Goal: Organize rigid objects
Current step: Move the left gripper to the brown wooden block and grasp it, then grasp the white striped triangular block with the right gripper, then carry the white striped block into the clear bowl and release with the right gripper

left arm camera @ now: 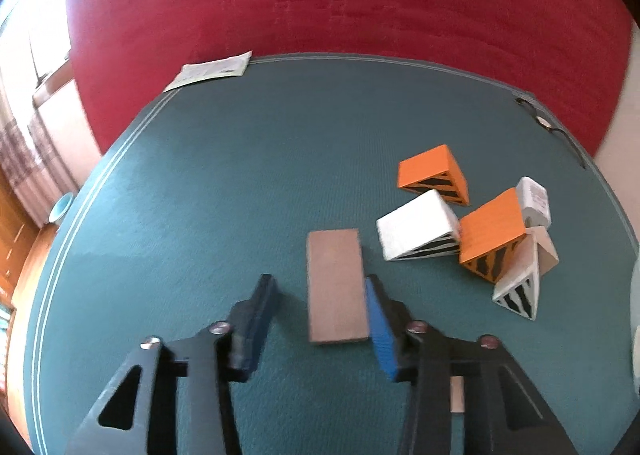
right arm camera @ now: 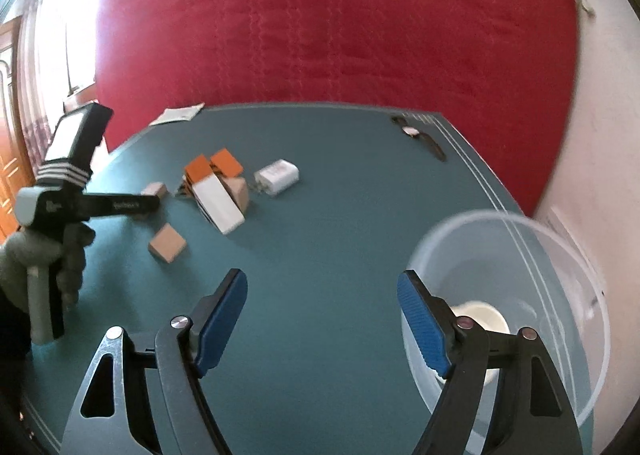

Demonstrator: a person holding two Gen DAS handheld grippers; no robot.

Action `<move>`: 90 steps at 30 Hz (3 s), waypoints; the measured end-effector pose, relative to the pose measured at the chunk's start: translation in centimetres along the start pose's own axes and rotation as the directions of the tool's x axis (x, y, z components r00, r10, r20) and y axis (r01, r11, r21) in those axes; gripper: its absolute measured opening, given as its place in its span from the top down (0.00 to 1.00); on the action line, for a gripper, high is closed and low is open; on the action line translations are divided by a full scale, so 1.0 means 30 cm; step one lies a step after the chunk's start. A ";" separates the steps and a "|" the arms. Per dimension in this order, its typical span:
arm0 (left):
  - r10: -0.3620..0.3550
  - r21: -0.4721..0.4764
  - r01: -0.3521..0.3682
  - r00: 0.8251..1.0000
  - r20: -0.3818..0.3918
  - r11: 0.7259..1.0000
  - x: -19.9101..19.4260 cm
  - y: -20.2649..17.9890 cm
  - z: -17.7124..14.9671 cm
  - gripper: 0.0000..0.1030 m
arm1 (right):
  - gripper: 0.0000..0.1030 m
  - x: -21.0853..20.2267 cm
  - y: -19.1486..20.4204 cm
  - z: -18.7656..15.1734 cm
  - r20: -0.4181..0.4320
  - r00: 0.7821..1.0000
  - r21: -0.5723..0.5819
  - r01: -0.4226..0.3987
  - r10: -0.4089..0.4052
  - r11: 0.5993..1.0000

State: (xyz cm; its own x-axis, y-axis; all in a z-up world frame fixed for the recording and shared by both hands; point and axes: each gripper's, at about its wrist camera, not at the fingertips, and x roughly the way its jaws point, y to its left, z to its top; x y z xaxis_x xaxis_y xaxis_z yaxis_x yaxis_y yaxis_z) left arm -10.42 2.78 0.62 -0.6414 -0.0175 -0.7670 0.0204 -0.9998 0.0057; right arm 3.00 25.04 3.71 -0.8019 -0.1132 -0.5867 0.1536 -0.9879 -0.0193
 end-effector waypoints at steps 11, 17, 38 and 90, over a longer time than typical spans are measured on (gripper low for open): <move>-0.086 -0.029 0.087 0.996 0.018 0.996 -0.018 0.043 -0.006 0.72 | 0.24 0.174 0.140 0.095 -0.068 0.987 -0.026 -0.149 0.147 0.988; -0.091 -0.074 0.094 0.995 0.041 0.993 -0.043 0.075 -0.009 0.72 | 0.26 0.282 0.213 0.138 -0.122 0.959 -0.030 -0.261 0.255 0.965; -0.065 -0.094 0.069 0.997 0.041 0.993 -0.037 0.082 -0.029 0.72 | 0.55 0.455 0.272 0.173 -0.190 0.935 -0.042 -0.314 0.301 0.948; -0.209 0.015 0.209 0.974 0.090 0.978 -0.108 -0.069 -0.066 0.72 | 0.62 -0.017 -0.426 0.046 -0.050 0.995 0.375 0.103 -0.091 0.921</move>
State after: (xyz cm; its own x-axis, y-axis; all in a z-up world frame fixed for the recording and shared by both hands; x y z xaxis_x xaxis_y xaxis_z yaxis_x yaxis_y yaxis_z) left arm -6.85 4.94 1.83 -0.6978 0.1913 -0.6903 -0.1258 -0.9814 -0.1448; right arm 0.64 37.56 5.37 -0.7829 -0.0177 -0.6219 -0.1575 -0.9614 0.2256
